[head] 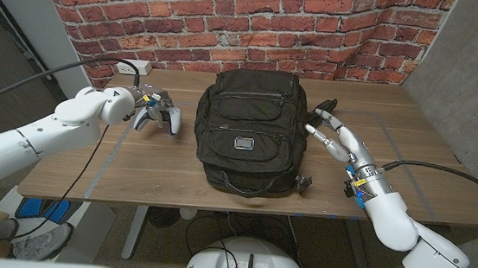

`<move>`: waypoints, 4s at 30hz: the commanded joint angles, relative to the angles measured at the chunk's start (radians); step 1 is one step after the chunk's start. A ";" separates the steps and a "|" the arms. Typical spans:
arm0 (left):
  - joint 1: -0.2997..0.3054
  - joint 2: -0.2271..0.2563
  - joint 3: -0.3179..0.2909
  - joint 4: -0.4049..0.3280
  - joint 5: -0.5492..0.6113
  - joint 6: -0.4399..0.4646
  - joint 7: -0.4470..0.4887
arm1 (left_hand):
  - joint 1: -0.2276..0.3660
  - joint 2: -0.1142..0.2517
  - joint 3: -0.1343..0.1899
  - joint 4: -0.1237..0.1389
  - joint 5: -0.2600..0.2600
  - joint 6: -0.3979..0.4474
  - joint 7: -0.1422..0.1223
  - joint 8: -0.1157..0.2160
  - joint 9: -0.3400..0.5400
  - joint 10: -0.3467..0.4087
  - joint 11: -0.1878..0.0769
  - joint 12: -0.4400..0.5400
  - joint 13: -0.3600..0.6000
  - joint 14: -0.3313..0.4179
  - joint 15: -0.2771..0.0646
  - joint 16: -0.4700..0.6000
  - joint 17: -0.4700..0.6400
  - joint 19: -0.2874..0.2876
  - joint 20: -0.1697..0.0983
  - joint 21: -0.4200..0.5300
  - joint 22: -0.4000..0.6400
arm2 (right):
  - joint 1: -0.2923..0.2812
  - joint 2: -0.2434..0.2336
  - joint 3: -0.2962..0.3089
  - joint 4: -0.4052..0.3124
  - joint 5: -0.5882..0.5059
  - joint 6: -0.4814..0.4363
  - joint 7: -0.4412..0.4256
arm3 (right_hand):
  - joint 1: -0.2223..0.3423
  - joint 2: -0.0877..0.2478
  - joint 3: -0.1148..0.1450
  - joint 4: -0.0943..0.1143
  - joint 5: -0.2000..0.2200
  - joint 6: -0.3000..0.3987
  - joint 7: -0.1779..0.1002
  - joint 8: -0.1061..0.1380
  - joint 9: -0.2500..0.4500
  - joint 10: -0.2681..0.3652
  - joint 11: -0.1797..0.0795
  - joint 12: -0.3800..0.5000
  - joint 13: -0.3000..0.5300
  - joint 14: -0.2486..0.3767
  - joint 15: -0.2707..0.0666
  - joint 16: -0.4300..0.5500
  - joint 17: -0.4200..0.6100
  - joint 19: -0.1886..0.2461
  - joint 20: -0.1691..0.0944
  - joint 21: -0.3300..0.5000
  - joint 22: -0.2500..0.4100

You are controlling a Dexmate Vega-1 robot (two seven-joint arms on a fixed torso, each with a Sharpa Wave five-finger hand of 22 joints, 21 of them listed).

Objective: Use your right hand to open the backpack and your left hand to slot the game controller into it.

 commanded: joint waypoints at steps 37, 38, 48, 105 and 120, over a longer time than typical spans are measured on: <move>-0.040 -0.020 0.028 0.031 0.022 -0.002 -0.026 | 0.042 0.093 -0.002 0.001 0.005 0.072 -0.010 -0.005 0.006 0.042 0.001 0.002 0.005 0.037 -0.172 0.000 0.000 0.025 -0.160 0.008 0.005 | -0.113 -0.081 -0.045 -0.199 -0.517 -0.251 0.102 | 0.228 -0.087 0.061 -0.108 0.001 0.037 0.014 0.030 0.011 0.054 -0.013 0.019 0.015 0.074 -0.006 0.019 -0.017 0.061 0.010 0.009 0.002; -0.040 -0.020 0.027 0.031 0.022 0.000 -0.027 | 0.042 0.093 -0.002 0.001 0.004 0.072 -0.010 -0.005 0.006 0.042 0.001 0.002 0.005 0.037 -0.172 0.000 0.000 0.026 -0.160 0.008 0.005 | -0.115 -0.083 -0.047 -0.203 -0.527 -0.257 0.104 | 0.230 -0.087 0.061 -0.107 0.001 0.037 0.014 0.030 0.011 0.054 -0.014 0.019 0.015 0.074 -0.006 0.018 -0.017 0.061 0.010 0.009 0.002; -0.031 -0.017 0.024 0.035 0.015 -0.006 -0.013 | 0.043 0.096 -0.003 0.001 0.004 0.073 -0.010 -0.010 0.006 0.044 0.001 0.000 0.005 0.042 -0.172 -0.001 -0.001 0.027 -0.160 0.008 0.005 | -0.118 -0.085 -0.092 -0.224 -0.624 -0.311 0.102 | 0.248 -0.091 0.066 -0.106 0.000 0.034 0.011 0.029 0.012 0.053 -0.014 0.017 0.016 0.076 -0.010 0.019 -0.018 0.067 0.008 0.009 0.003; -0.049 -0.035 0.040 0.077 -0.001 -0.018 -0.002 | 0.046 0.111 -0.004 0.000 0.004 0.102 -0.004 -0.022 0.007 0.069 0.002 -0.003 0.005 0.069 -0.173 -0.004 -0.002 0.049 -0.160 0.011 0.006 | 0.042 -0.095 -0.317 -0.167 -0.938 -0.449 0.040 | 0.487 -0.117 0.104 -0.085 -0.019 0.258 -0.074 0.114 0.016 0.250 -0.080 0.044 0.023 0.248 -0.113 0.097 0.005 0.240 -0.067 0.030 0.006; -0.049 -0.036 0.044 0.080 -0.004 -0.019 0.000 | 0.048 0.115 -0.003 0.000 0.004 0.106 -0.002 -0.025 0.008 0.072 0.001 -0.004 0.005 0.075 -0.174 -0.004 -0.002 0.052 -0.161 0.010 0.006 | 0.048 -0.089 -0.325 -0.157 -0.916 -0.434 0.002 | 0.483 -0.105 0.090 -0.075 -0.020 0.331 -0.088 0.134 0.015 0.308 -0.088 0.052 0.026 0.295 -0.131 0.127 0.021 0.291 -0.079 0.038 0.008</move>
